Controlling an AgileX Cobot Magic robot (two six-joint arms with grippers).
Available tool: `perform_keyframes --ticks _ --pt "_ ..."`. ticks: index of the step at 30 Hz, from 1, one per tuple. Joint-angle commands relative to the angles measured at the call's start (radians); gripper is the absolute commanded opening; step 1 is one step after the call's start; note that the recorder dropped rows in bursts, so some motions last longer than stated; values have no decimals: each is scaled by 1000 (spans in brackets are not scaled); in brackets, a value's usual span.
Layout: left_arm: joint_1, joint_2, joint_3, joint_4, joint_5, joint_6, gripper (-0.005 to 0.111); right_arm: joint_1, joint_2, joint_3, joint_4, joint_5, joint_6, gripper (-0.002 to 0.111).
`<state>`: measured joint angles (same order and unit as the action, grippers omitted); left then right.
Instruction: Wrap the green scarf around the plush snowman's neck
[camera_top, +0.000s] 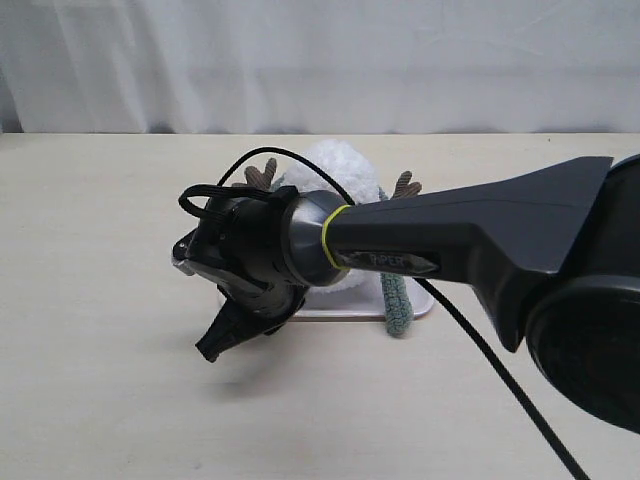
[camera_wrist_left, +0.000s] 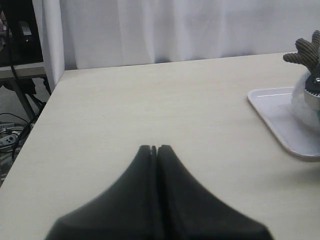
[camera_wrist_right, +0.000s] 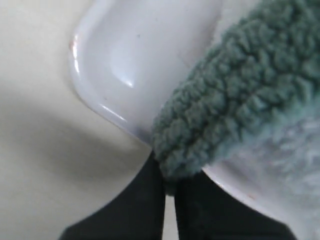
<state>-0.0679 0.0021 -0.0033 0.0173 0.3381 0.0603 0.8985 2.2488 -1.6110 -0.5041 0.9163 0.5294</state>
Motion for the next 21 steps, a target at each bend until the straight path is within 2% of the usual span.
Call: perform_keyframes --ticks 1,16,21 --pt "4 -2 3 -2 -15 3 0 0 -13 1 11 100 -56 4" --pt "4 -2 3 -2 -15 3 0 0 -34 1 11 291 -180 4" --pt "4 -2 3 -2 -15 3 0 0 -34 1 -49 305 -187 4"
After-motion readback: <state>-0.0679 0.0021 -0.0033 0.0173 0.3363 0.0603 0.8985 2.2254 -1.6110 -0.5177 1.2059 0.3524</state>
